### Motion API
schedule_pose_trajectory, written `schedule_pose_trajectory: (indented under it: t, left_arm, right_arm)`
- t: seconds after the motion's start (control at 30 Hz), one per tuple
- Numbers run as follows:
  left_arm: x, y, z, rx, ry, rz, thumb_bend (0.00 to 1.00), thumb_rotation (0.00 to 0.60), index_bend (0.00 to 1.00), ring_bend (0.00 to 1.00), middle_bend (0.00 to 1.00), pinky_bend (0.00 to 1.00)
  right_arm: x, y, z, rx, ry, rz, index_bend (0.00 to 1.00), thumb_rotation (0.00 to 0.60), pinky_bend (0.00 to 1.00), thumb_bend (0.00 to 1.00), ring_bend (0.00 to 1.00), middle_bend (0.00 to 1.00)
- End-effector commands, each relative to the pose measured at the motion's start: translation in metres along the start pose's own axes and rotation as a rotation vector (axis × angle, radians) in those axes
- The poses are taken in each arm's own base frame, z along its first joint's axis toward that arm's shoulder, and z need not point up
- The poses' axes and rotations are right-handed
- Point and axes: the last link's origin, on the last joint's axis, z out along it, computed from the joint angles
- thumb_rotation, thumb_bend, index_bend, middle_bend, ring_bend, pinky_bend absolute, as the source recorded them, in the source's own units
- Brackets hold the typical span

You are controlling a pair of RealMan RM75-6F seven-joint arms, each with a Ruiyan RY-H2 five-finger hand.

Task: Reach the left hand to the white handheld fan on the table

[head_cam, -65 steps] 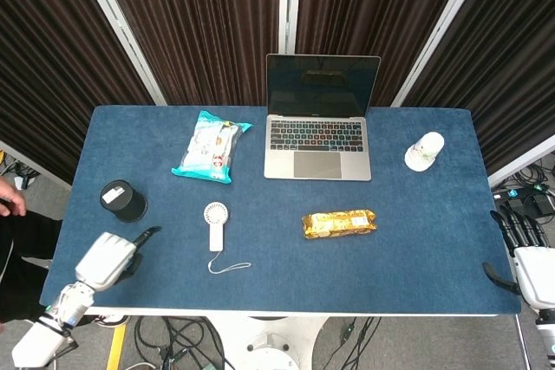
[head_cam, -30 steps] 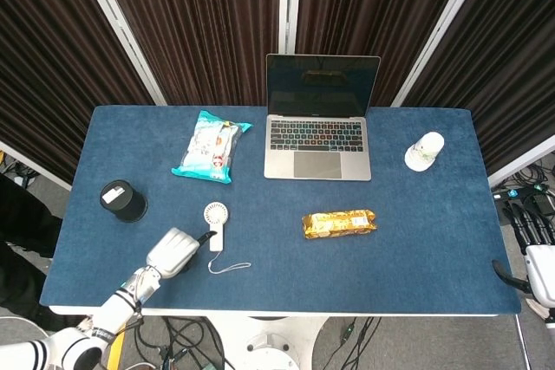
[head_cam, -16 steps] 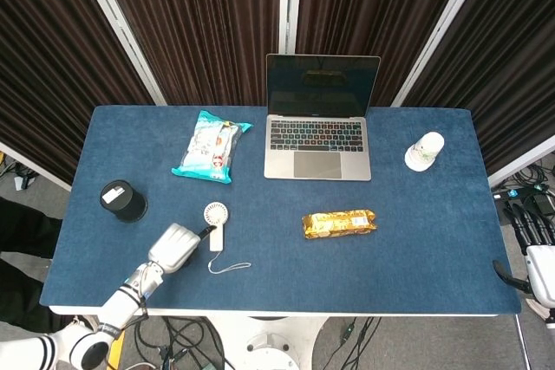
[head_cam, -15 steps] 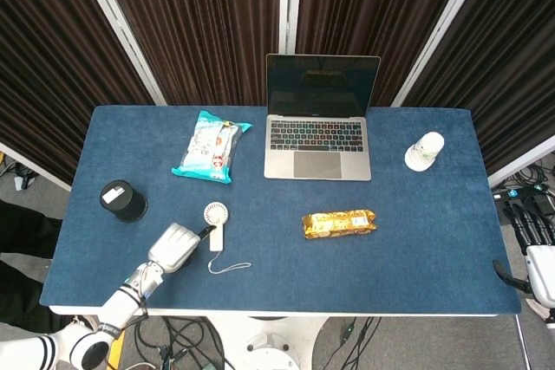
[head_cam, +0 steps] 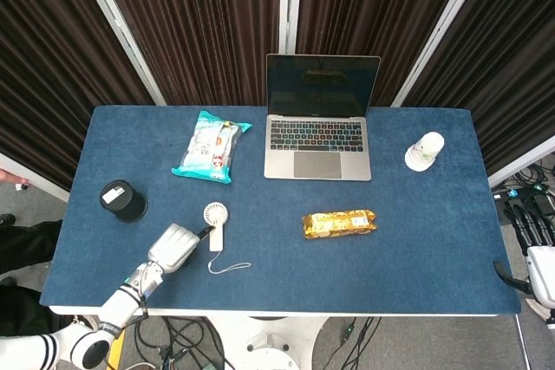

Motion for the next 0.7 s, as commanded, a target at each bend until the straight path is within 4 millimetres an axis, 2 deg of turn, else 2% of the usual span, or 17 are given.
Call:
schedule_pose_trajectory:
  t: [0.03,0.47,0.7]
  left_arm:
    - [-0.001,0.0,0.0,-0.003,-0.008,0.009,0.61,0.6,0.13,0.82,0.85,0.77]
    - [0.004,-0.001,0.0,0.008,-0.008,0.045,0.61,0.6,0.15,0.82,0.85,0.77]
    - [0.019,-0.004,-0.006,0.018,0.055,0.006,0.61,0.6,0.15,0.82,0.85,0.77]
  right_arm:
    - [0.0,0.0,0.0,0.001,0.0,-0.001,0.0,0.6,0.0,0.2,0.0,0.0]
    - [0.0,0.001,0.0,-0.004,0.001,0.0,0.0,0.6,0.0,0.2,0.0,0.0]
    - [0.001,0.001,0.001,-0.006,0.004,0.0,0.0,0.6,0.0,0.2,0.0,0.0]
